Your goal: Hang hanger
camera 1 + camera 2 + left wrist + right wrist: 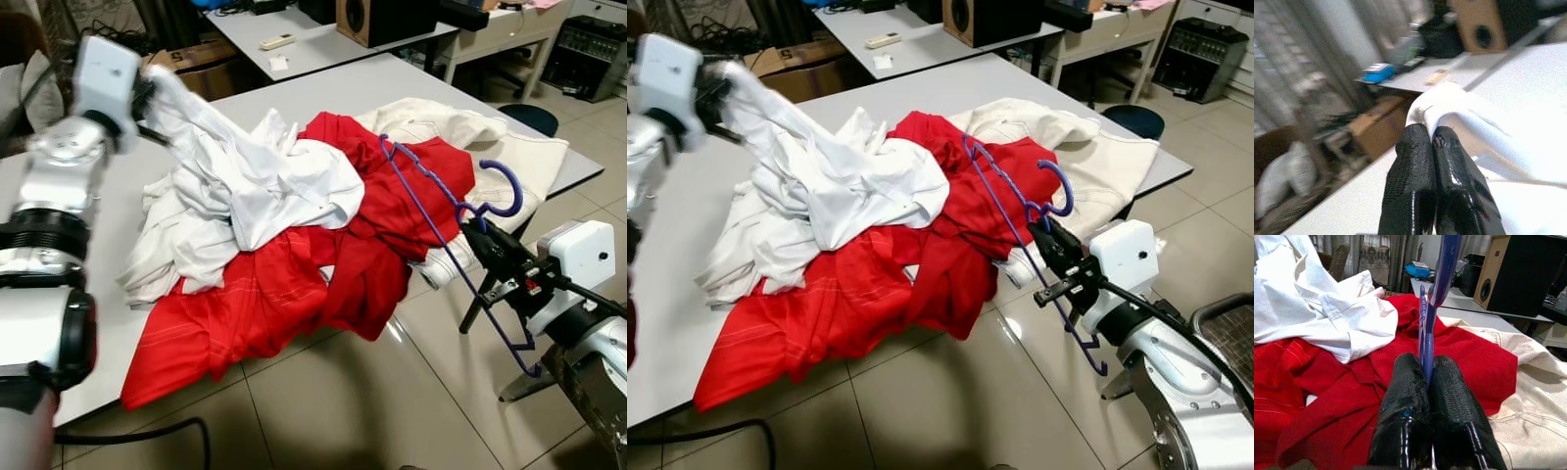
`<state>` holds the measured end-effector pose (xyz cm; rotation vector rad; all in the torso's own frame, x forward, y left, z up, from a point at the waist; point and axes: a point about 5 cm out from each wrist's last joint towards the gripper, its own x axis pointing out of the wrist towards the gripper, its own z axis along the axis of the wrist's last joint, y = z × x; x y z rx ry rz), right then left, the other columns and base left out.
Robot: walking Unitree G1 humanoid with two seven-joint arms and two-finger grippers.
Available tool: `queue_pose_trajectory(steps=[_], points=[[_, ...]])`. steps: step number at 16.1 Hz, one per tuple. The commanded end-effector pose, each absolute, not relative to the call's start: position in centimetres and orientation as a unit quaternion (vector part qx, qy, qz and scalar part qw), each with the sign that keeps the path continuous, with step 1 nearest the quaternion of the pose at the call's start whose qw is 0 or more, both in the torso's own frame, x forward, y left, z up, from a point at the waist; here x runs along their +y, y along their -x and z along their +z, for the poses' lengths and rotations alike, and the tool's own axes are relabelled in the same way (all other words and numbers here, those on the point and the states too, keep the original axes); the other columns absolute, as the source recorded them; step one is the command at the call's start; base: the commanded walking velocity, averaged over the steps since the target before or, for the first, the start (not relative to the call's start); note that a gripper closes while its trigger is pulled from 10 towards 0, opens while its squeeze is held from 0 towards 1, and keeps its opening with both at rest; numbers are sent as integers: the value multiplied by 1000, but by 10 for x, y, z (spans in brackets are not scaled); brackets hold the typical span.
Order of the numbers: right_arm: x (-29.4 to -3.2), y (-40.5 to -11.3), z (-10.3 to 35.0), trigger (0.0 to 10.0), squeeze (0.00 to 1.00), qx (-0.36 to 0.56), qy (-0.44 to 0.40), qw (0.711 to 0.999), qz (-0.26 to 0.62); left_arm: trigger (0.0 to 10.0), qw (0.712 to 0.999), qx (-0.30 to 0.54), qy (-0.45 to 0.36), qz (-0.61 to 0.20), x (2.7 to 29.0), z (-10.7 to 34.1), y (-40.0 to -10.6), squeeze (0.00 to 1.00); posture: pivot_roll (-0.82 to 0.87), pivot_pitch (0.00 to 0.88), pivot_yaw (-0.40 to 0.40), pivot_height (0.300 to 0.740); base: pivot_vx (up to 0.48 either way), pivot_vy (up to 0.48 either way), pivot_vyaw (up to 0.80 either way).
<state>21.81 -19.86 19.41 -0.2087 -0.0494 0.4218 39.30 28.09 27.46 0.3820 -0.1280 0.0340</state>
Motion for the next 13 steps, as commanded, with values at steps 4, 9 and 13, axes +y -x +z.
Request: queue_pose_trajectory(steps=[4, 9, 13], points=[[-195, -220, 196, 10000, 0, -35, 103, 970, 217, 0, 917, -318, -101, 216, 344, 377, -344, 0, -100, 0, 104, 740, 0, 0, 0], [-190, -225, 195, 10000, 0, -36, 99, 968, 229, 0, 946, -252, -143, 144, 328, 343, -359, 0, -81, 0, 93, 740, 0, 0, 0], [-190, -226, 194, 10000, 0, -38, 97, 967, 231, 0, 968, -111, -226, -1, 292, 288, -377, 0, -78, 0, 95, 740, 0, 0, 0]])
